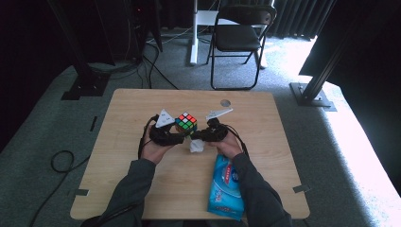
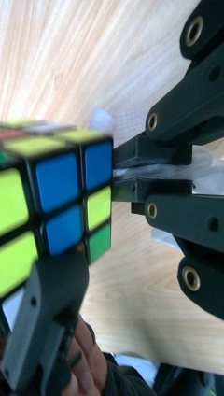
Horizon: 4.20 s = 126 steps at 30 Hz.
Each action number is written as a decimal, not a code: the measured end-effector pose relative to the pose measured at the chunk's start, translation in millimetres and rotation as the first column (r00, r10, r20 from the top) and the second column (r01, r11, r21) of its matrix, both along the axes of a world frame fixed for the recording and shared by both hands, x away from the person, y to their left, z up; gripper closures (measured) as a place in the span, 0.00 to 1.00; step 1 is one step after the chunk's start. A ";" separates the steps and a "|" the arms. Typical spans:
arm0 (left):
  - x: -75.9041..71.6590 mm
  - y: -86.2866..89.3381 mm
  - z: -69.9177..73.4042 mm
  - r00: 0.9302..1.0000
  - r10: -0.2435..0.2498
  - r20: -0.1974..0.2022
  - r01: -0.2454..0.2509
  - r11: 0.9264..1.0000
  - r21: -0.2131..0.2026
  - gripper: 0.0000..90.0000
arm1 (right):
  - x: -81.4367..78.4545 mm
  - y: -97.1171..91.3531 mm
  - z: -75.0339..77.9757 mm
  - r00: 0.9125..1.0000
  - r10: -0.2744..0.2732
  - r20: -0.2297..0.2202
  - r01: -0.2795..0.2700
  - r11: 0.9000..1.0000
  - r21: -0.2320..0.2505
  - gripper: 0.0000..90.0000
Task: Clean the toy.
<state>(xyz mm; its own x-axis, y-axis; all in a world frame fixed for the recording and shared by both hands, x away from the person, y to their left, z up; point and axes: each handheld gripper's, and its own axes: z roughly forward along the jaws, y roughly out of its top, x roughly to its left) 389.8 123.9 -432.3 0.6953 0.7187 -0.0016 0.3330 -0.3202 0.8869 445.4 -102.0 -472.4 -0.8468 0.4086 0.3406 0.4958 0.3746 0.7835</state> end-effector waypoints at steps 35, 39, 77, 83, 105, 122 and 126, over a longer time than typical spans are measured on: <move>2.0 9.9 -5.8 0.999 0.029 -0.014 -0.029 1.000 -0.004 0.38 | -0.6 -13.5 4.5 0.996 -0.081 0.039 0.081 0.997 -0.007 0.94; 1.9 11.7 -9.9 0.999 0.037 -0.022 -0.037 0.999 0.002 0.38 | -0.3 -18.8 4.1 0.992 -0.115 0.053 0.116 0.993 -0.012 0.94; -3.8 5.8 -89.9 0.993 0.074 -0.092 -0.065 0.994 0.091 0.38 | -8.7 -24.9 -3.9 0.986 -0.128 0.106 0.138 0.986 -0.093 0.94; -4.0 6.7 -96.4 0.991 0.080 -0.110 -0.070 0.993 0.093 0.38 | -8.3 -24.9 -5.2 0.986 -0.129 0.102 0.139 0.986 -0.095 0.94; -9.7 18.4 -90.7 0.989 0.087 -0.123 -0.082 0.995 0.050 0.33 | -8.2 -24.5 -6.8 0.987 -0.124 0.098 0.133 0.986 -0.099 0.93; -5.9 38.1 -62.4 0.990 0.116 -0.082 -0.118 0.993 -0.028 0.57 | -8.2 -24.7 -7.8 0.987 -0.127 0.095 0.136 0.986 -0.096 0.93; 1.5 37.3 -61.9 0.988 0.102 -0.114 -0.105 0.994 -0.019 0.62 | -8.0 -25.2 -8.2 0.987 -0.129 0.093 0.137 0.986 -0.094 0.93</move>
